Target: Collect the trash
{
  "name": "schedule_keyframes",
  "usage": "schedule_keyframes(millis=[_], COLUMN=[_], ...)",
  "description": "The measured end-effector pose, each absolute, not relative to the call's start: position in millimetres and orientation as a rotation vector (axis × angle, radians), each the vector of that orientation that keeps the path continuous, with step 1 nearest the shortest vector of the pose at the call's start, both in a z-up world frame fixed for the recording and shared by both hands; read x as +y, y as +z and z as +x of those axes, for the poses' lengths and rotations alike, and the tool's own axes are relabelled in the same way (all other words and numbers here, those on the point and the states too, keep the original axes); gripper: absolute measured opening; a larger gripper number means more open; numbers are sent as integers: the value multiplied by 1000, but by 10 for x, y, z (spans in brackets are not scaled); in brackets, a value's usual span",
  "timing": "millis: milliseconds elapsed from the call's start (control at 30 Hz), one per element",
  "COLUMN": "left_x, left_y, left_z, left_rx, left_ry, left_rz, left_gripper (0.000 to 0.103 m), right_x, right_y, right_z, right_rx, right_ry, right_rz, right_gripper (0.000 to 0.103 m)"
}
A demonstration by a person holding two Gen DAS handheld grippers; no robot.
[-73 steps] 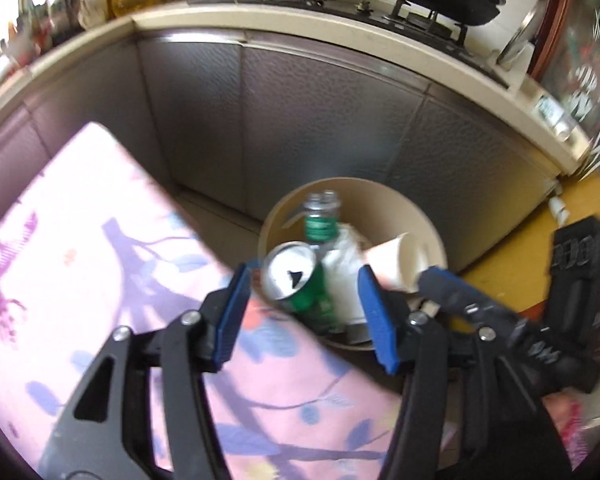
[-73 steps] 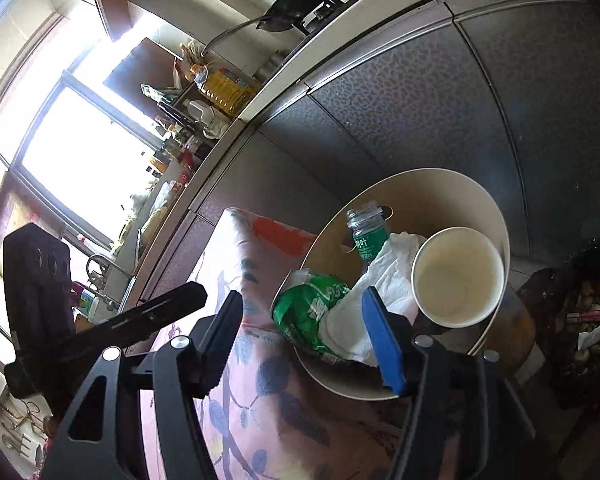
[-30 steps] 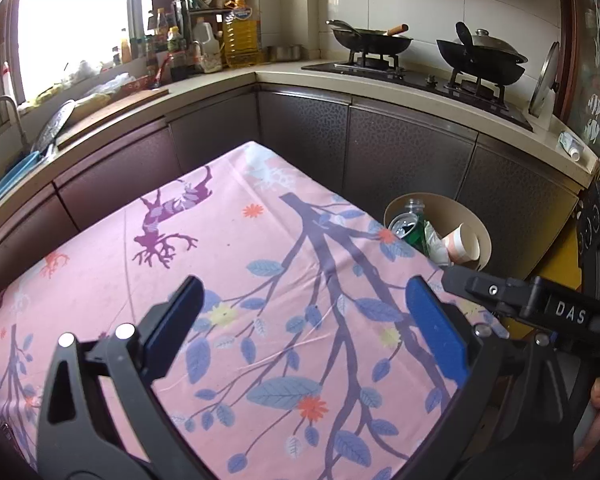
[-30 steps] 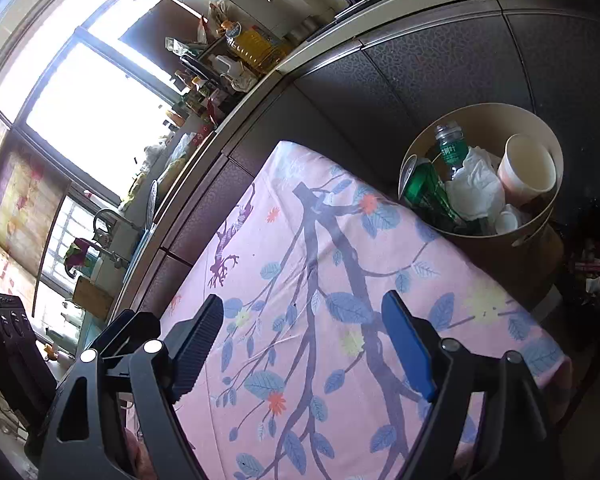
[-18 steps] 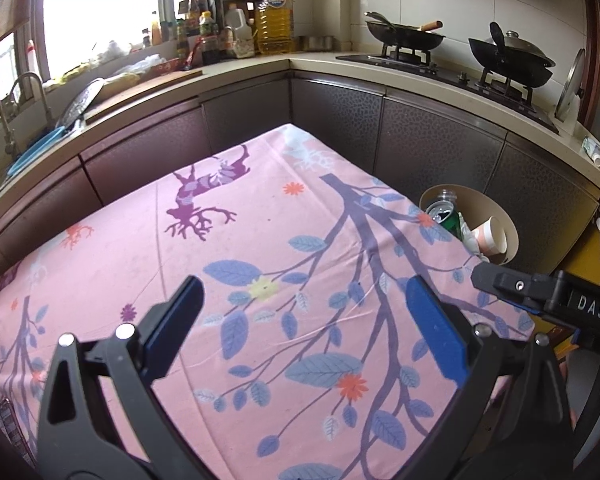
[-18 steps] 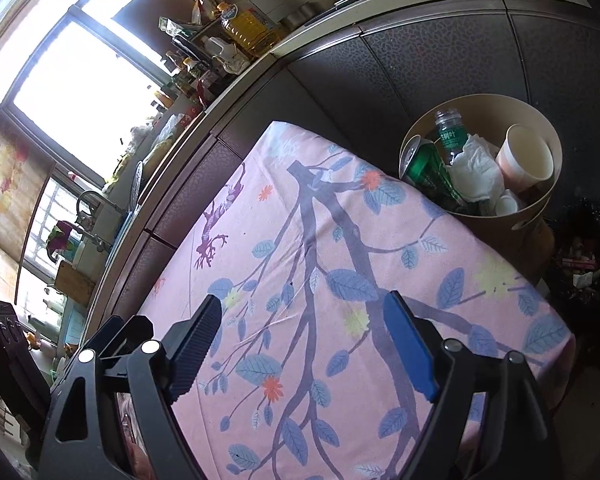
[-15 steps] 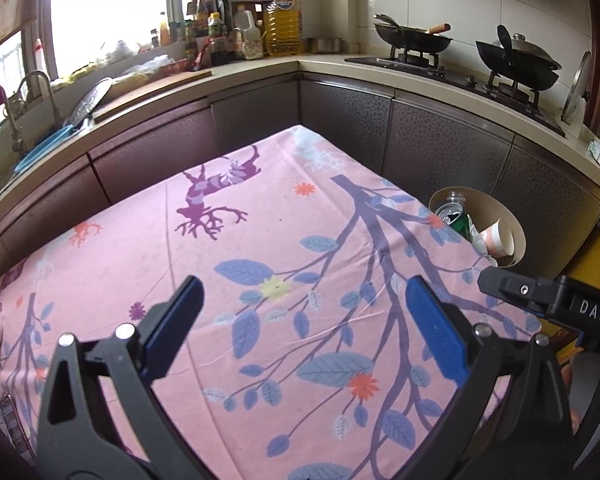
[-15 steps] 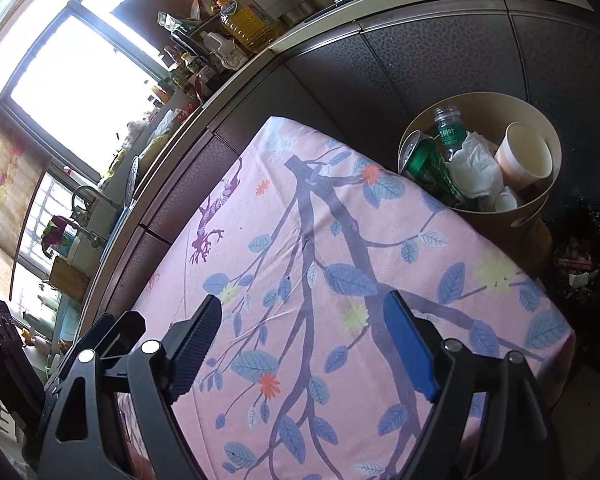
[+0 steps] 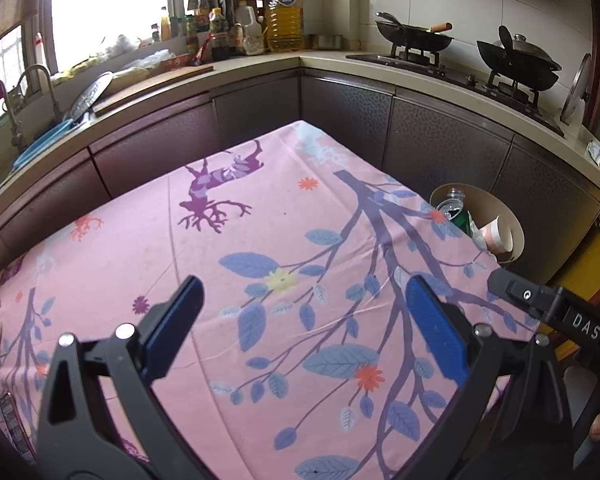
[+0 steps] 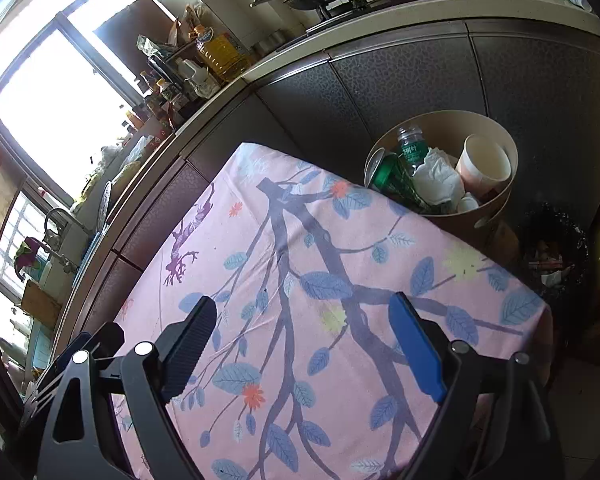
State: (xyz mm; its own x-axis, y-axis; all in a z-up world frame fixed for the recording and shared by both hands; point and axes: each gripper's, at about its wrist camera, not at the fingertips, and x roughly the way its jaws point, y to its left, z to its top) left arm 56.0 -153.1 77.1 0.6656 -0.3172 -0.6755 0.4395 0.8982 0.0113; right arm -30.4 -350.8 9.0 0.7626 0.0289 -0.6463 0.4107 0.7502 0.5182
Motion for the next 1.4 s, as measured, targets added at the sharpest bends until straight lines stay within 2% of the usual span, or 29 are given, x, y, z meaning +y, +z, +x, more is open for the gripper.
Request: schedule_keyframes(millis=[267,1400], left_x=[-1415,-1344], left_y=[704,595], left_z=[603,465], left_rx=[742,748], left_ry=[-384,-385], left_rz=[168,182], left_gripper=[97,97], right_x=[-3456,-3365], right_y=[33,89], right_z=[-305,-369], right_rx=[720,681], right_ry=[-217,-208], right_rz=[721,693], right_gripper=[84,85])
